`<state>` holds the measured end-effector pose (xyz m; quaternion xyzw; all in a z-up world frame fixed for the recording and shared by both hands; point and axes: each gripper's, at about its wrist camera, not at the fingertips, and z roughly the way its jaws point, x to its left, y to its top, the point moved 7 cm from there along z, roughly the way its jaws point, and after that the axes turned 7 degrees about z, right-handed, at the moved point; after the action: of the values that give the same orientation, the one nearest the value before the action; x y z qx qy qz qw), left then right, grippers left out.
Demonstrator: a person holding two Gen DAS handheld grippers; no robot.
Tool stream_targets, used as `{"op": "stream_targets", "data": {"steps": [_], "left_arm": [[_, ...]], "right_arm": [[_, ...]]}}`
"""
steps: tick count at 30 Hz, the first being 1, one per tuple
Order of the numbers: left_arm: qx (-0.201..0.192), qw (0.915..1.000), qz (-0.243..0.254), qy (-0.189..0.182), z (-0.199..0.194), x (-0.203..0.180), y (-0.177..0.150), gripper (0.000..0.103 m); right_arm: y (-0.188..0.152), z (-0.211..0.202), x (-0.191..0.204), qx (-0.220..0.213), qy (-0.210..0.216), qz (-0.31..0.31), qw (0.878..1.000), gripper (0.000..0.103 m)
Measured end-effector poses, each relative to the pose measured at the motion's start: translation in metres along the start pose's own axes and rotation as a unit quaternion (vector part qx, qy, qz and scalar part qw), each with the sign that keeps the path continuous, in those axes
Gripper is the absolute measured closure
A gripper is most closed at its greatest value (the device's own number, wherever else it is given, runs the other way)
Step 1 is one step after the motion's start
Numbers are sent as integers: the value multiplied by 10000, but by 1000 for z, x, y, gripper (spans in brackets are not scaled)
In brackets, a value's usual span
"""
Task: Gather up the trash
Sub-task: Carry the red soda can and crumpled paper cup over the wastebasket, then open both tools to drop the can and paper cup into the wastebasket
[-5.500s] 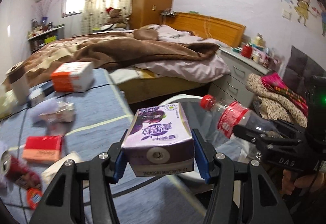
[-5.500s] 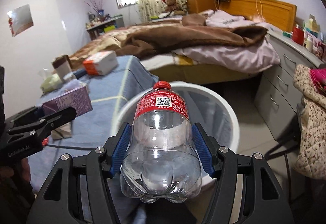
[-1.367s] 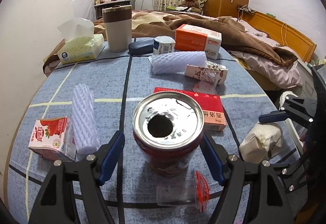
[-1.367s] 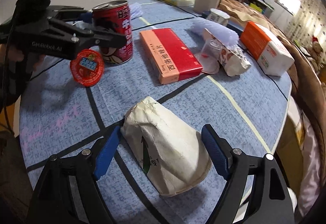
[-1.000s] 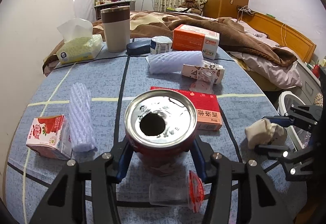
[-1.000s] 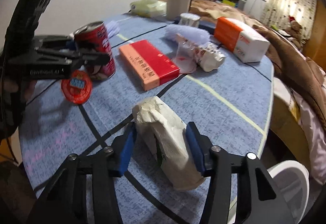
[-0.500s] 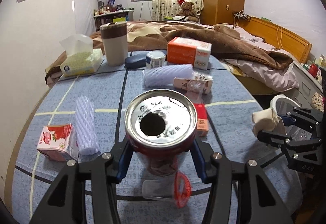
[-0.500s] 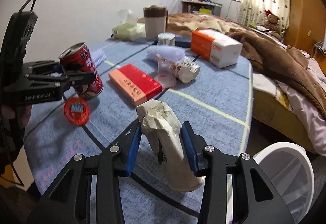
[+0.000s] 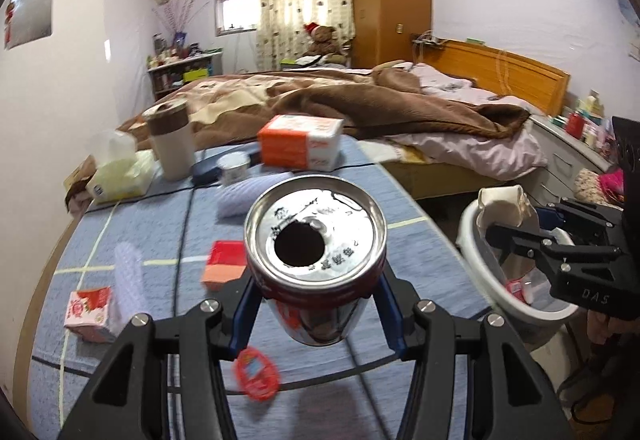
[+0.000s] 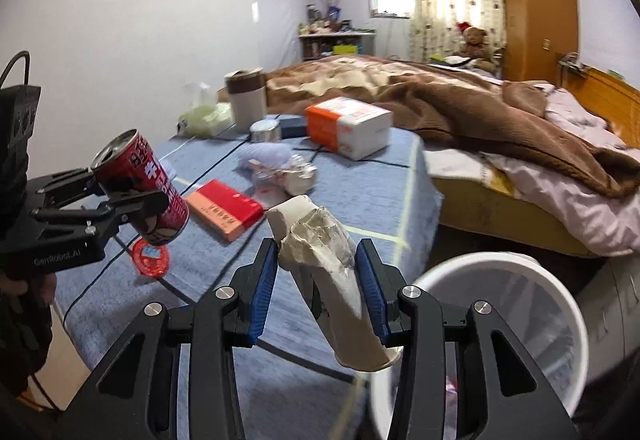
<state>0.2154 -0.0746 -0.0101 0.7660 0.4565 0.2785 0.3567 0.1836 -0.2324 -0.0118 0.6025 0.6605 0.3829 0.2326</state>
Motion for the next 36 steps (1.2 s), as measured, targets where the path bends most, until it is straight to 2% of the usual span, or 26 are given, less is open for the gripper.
{"op": "stream_targets", "data": {"steps": [5, 12, 16, 22, 29, 36], "left_arm": [[-109, 9994, 194, -273, -2, -39, 15, 49], [-167, 9957, 482, -770, 3, -97, 29, 49], [-148, 9919, 613, -1102, 12, -131, 35, 49], [-2, 9856, 803, -1488, 33, -176, 36, 49], [223, 9795, 939, -1767, 56, -208, 32, 48], [358, 9784, 961, -1797, 70, -216, 29, 48]], "right_arm": [[-1, -26, -26, -222, -295, 248, 9990, 61], [-11, -48, -62, -284, -655, 554, 9959, 61], [-18, -54, -90, -234, -955, 872, 9913, 61], [-33, -49, -125, -34, -1189, 1255, 9849, 60], [-52, -32, -153, 300, -1321, 1549, 9786, 60], [-61, -22, -175, 446, -1606, 1668, 9718, 55]]}}
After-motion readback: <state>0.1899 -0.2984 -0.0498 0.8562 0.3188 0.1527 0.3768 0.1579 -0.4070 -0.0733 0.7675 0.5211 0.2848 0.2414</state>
